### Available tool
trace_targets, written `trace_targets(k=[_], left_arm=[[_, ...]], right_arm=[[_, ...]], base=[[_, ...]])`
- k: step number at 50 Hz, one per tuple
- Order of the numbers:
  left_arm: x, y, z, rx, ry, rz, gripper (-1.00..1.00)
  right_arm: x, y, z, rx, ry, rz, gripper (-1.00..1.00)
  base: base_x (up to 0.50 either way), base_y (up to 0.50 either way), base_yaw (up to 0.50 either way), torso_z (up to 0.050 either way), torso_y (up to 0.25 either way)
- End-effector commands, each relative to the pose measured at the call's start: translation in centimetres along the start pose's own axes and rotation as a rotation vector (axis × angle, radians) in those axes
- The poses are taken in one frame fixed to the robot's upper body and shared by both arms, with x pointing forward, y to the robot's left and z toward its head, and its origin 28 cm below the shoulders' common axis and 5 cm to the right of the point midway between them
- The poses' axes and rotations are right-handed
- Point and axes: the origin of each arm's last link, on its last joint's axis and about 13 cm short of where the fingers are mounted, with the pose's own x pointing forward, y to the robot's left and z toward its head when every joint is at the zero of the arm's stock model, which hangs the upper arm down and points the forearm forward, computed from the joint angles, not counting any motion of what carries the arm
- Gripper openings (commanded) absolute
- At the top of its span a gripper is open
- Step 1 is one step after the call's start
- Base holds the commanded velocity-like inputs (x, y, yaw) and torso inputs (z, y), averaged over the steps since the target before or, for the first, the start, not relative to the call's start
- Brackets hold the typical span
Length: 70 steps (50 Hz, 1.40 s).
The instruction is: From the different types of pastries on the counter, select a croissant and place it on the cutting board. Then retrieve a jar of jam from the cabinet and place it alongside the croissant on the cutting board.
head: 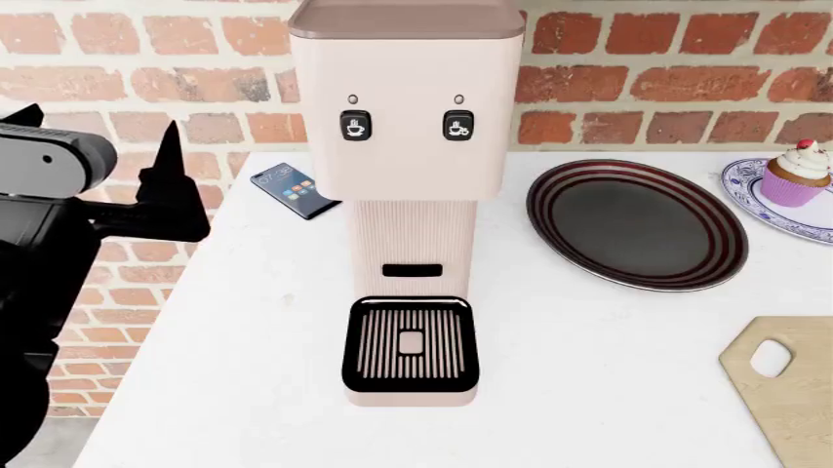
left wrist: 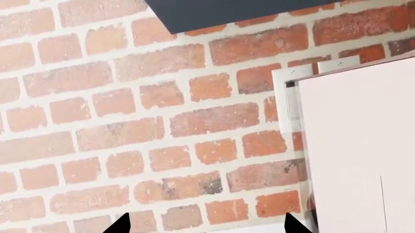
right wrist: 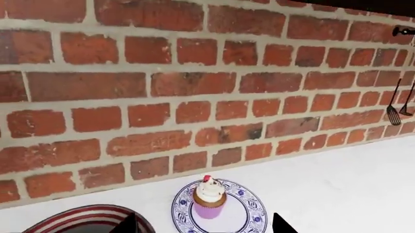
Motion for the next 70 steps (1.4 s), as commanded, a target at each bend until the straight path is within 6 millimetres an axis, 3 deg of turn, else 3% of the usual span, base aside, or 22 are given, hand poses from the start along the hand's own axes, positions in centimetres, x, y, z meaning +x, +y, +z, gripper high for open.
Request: trace_targets(k=[1, 18, 32, 41, 64, 70], left_arm=[[0.0, -0.3, -0.2, -0.01, 0.001, -0.006, 1.0], [0.1, -0.3, -0.2, -0.01, -0.001, -0.007, 1.0], [0.0, -0.3, -0.5, -0.011, 0.005, -0.004, 1.0], [0.1, -0.5, -0.6, -0.01, 0.009, -0.013, 1.0], [0.1, -0.5, -1.1, -0.01, 0.017, -0.018, 1.0], [0.1, -0.5, -1.2, -0.01, 0.019, -0.018, 1.0]], right_arm=[[-1.9, 1.6, 9.8, -0.027, -0.247, 0.056, 1.0], [-2.1, 2.5, 17.0, -0.009, -0.373, 0.123, 1.0], [-3.1, 2.3, 18.7, 0.002, -0.404, 0.166, 1.0], [-3.0, 3.8, 21.0, 0.088, -0.41, 0.28, 1.0], [-3.8, 6.7, 21.8, 0.14, -0.379, 0.603, 1.0], [-5.1, 7.0, 21.2, 0.12, -0.378, 0.678, 1.0]], base=[[0.0, 0.0, 0.0, 0.0, 0.0], [0.0, 0.0, 0.0, 0.0, 0.0], [0.0, 0.0, 0.0, 0.0, 0.0], [0.0, 0.0, 0.0, 0.0, 0.0], [0.0, 0.0, 0.0, 0.0, 0.0], [0.0, 0.0, 0.0, 0.0, 0.0]])
